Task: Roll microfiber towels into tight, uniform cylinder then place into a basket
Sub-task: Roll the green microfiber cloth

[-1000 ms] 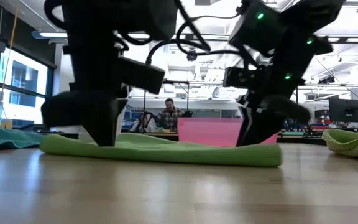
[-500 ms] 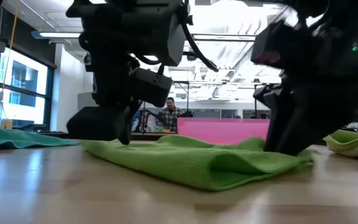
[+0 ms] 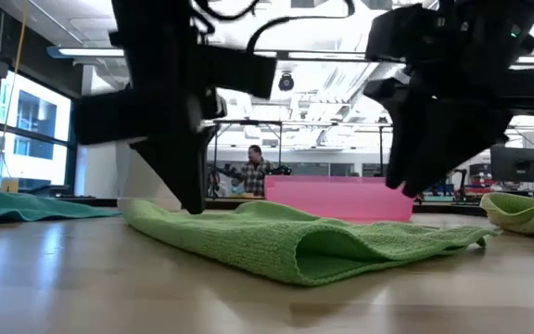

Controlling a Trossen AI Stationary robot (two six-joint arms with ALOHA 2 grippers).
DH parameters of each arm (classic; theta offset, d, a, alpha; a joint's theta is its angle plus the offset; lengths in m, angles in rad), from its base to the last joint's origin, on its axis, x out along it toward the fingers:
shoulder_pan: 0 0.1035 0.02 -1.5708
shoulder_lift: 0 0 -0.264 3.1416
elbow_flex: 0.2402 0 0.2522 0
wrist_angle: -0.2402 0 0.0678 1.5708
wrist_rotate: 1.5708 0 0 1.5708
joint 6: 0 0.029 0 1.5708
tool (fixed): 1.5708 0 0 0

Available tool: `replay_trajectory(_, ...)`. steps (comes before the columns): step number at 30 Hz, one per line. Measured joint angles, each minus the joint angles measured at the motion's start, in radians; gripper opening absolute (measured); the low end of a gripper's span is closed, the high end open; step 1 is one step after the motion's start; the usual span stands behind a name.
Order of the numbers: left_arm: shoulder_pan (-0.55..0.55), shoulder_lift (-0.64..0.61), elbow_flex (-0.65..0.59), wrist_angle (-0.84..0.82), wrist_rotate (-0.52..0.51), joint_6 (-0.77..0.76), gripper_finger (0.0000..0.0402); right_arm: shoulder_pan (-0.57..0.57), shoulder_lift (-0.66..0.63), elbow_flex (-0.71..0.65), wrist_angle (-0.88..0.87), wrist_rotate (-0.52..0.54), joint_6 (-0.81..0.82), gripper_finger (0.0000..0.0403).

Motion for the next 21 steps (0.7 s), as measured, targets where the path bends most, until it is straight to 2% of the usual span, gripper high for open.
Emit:
replay_trajectory(5,-0.022,0.000,-0.005,0.175,0.067,-0.064,0.0000,-0.045,0.000,-0.037,0.048,0.001,-0.144,0.0096)
replay_trajectory(13,0.005,0.003,-0.010,0.324,0.144,-0.067,0.0000,-0.151,0.000,-0.097,0.172,-0.017,-0.173,0.0096)
replay_trajectory(16,0.016,0.005,-0.033,0.329,0.189,-0.065,0.0000,-0.174,0.000,-0.103,0.176,-0.063,-0.169,0.0096)
replay_trajectory(21,0.018,0.001,-0.089,0.299,0.195,-0.067,0.0000,-0.173,0.000,-0.103,0.178,-0.146,-0.123,0.0096)
